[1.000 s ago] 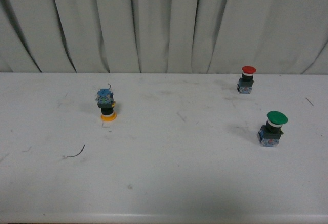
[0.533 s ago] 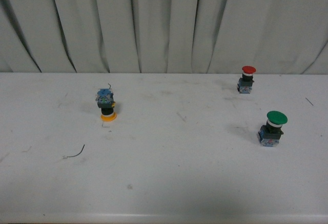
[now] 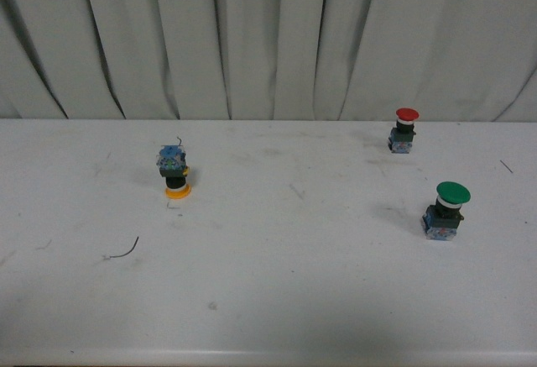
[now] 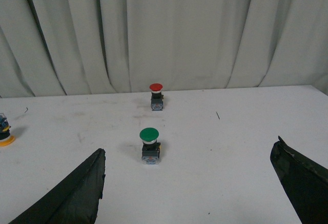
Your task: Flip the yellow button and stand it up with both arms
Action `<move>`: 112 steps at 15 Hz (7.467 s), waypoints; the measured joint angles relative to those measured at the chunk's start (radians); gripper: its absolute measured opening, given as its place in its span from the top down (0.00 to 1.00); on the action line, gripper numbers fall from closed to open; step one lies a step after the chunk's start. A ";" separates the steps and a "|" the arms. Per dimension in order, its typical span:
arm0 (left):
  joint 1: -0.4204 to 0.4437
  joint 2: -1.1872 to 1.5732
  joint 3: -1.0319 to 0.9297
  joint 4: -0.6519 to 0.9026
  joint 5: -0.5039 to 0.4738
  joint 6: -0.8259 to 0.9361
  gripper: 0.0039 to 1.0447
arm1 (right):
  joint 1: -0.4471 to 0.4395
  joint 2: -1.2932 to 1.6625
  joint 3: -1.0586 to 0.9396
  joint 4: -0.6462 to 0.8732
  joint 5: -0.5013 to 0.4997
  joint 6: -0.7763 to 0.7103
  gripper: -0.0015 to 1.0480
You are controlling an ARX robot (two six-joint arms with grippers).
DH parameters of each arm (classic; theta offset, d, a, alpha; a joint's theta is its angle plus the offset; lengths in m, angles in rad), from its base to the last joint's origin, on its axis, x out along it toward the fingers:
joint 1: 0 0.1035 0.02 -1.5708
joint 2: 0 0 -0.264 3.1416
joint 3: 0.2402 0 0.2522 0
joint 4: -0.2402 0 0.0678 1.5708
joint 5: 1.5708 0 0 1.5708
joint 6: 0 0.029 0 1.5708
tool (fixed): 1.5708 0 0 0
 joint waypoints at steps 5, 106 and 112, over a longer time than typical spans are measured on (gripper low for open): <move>0.008 0.778 0.203 0.608 0.166 0.104 0.06 | 0.000 0.000 0.000 0.000 0.000 0.000 0.06; -0.304 1.750 0.728 1.168 0.364 -1.044 0.71 | 0.200 1.910 0.692 1.286 -0.447 1.159 0.06; -0.303 1.750 0.728 1.168 0.361 -1.046 0.71 | 0.311 2.041 0.877 1.290 -0.399 1.277 0.06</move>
